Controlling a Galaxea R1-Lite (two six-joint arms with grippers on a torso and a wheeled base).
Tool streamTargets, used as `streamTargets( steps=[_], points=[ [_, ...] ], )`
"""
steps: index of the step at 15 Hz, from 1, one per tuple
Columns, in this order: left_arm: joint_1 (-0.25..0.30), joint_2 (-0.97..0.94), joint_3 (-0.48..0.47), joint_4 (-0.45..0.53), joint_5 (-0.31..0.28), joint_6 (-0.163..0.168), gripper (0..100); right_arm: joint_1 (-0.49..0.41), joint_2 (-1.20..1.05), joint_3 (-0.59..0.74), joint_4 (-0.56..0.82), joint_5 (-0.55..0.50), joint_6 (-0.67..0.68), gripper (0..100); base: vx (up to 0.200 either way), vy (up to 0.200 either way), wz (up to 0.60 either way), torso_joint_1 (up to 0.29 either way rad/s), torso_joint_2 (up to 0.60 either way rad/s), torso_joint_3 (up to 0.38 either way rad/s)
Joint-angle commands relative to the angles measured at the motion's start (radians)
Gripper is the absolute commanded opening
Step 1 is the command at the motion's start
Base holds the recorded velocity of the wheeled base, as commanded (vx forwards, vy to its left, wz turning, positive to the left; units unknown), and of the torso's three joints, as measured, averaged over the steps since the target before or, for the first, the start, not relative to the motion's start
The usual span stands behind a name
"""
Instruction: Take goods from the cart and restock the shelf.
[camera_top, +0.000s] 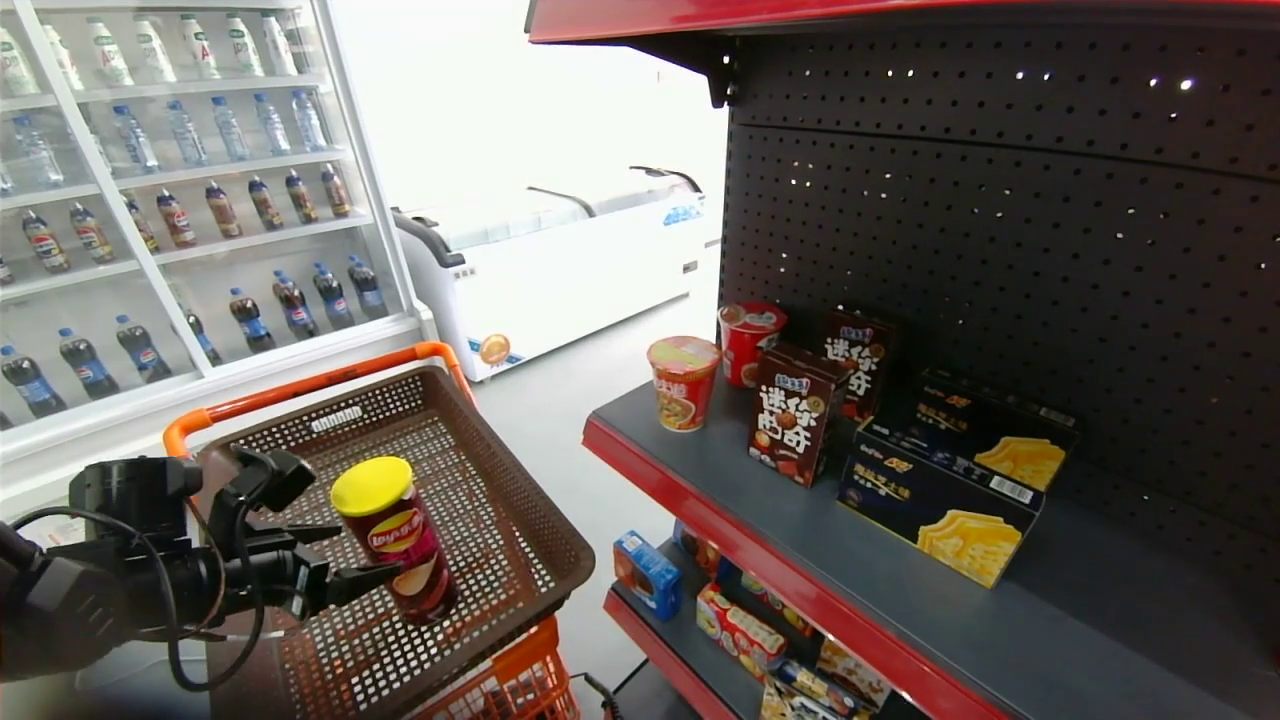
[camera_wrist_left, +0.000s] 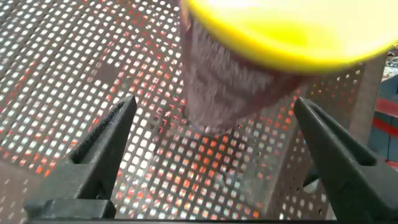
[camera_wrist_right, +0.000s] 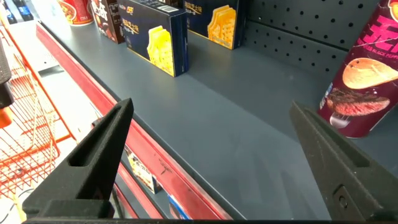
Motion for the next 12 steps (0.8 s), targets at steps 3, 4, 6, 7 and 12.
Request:
streamTargets(
  steps=[3, 4, 6, 7, 12],
  points=[
    [-0.046, 0.107, -0.027, -0.078, 0.005, 0.006, 100, 0.0, 0.001, 0.0, 0.0, 0.0, -0.001, 100, 0.0, 0.0, 0.0, 0.0, 0.0, 0.0],
    [-0.05, 0.125, -0.044, -0.101, 0.004, 0.006, 100, 0.0, 0.001, 0.001, -0.001, 0.001, -0.001, 100, 0.0, 0.0, 0.0, 0.0, 0.0, 0.0],
    [-0.053, 0.157, -0.081, -0.126, 0.004, 0.017, 100, 0.0, 0.001, 0.0, -0.001, 0.001, -0.001, 100, 0.0, 0.0, 0.0, 0.0, 0.0, 0.0],
    [-0.053, 0.176, -0.107, -0.129, 0.004, 0.029, 100, 0.0, 0.001, 0.0, 0.0, 0.001, -0.001, 100, 0.0, 0.0, 0.0, 0.0, 0.0, 0.0],
    [-0.08, 0.188, -0.162, -0.13, 0.03, 0.033, 100, 0.0, 0.001, 0.0, 0.0, 0.0, -0.002, 100, 0.0, 0.0, 0.0, 0.0, 0.0, 0.0]
  ],
)
